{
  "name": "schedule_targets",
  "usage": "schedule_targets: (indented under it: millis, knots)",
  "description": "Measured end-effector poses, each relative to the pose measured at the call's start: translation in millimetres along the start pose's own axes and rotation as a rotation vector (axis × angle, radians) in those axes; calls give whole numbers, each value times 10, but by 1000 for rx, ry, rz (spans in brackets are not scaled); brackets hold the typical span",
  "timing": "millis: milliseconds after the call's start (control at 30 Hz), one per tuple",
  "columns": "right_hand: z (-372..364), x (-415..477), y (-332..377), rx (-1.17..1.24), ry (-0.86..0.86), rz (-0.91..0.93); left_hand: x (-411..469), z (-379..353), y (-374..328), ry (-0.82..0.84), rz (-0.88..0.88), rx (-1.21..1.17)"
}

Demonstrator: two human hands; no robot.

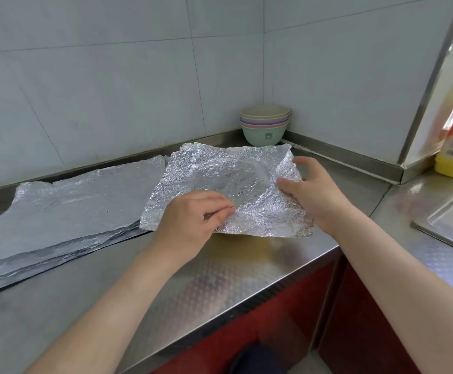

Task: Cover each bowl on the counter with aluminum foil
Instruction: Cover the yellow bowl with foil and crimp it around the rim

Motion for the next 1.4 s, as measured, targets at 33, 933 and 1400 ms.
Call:
schedule_targets:
  millis: [33, 933, 1400]
  knots:
    - [-7, -19, -3, 22, 11, 5, 5, 4, 7, -5, 13, -13]
    - [126, 63, 130, -378, -116, 143, 136, -113, -83, 65, 39, 52]
    - [-310, -633, 477, -734, 220, 1123, 30, -279, -315, 36, -329, 208]
Point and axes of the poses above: each hand's wrist, its own x-axis towards the middle knuckle, its own z-axis out of the back of the hand, y = z × x, the point moved 6 cm from there along x, towards the middle knuckle, and after that the axes turned 13 degrees about -y, right-handed, at the moved point
